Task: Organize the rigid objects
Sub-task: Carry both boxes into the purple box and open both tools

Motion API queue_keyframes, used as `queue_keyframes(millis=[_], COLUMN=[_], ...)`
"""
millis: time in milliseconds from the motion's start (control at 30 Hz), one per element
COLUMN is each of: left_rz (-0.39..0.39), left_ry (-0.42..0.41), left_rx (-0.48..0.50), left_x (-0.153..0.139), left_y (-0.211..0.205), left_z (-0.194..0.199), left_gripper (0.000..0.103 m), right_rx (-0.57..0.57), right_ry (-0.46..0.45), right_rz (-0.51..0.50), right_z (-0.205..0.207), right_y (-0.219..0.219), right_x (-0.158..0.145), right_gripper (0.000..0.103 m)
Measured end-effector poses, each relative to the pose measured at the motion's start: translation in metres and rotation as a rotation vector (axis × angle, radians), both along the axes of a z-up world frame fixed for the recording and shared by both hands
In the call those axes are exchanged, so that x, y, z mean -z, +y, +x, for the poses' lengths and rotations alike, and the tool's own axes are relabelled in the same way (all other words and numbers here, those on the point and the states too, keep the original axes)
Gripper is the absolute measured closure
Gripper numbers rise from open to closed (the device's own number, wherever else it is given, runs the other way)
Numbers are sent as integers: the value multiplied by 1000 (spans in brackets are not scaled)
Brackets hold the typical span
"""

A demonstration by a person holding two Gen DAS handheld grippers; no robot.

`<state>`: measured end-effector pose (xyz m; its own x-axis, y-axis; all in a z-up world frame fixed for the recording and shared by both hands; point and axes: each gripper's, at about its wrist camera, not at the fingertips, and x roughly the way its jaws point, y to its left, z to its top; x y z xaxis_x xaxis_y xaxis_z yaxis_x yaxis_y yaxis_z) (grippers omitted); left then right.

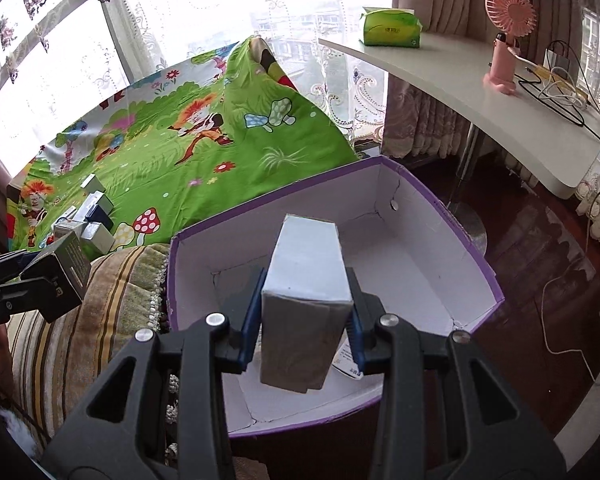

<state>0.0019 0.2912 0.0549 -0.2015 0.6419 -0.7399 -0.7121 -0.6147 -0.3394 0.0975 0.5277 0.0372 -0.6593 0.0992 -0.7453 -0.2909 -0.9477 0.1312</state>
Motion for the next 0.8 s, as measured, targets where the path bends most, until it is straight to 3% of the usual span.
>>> queue_keyframes(millis=[167,267,367,467,533,633,800], left_rz=[-32,-53,-60,-14,2,-43,-57], left_ry=[10,15,21,19,63,148,195], left_rx=[-27,-46,-90,-124,-139,-145,-140], left_x=[1,4,4,2,-1,-5,-11], left_y=[16,13,4,-9,-16,-21,-33], left_z=[-4,-3,-3,-1,4,11,18], left_gripper=[13,13,11,11,11,11,11], right_rx=[35,43,44,40,36,38,40], right_ry=[5,9,9,11,9,8,9], right_rz=[-10,-25,-36,-48,-44,-47,-44], right_z=[7,9,8,8,8,8,8], right_y=[15,19,20,19,18,18,17], right_x=[0,0,2,2,2,2,0], right_gripper=[60,45,41,35,33,32,30])
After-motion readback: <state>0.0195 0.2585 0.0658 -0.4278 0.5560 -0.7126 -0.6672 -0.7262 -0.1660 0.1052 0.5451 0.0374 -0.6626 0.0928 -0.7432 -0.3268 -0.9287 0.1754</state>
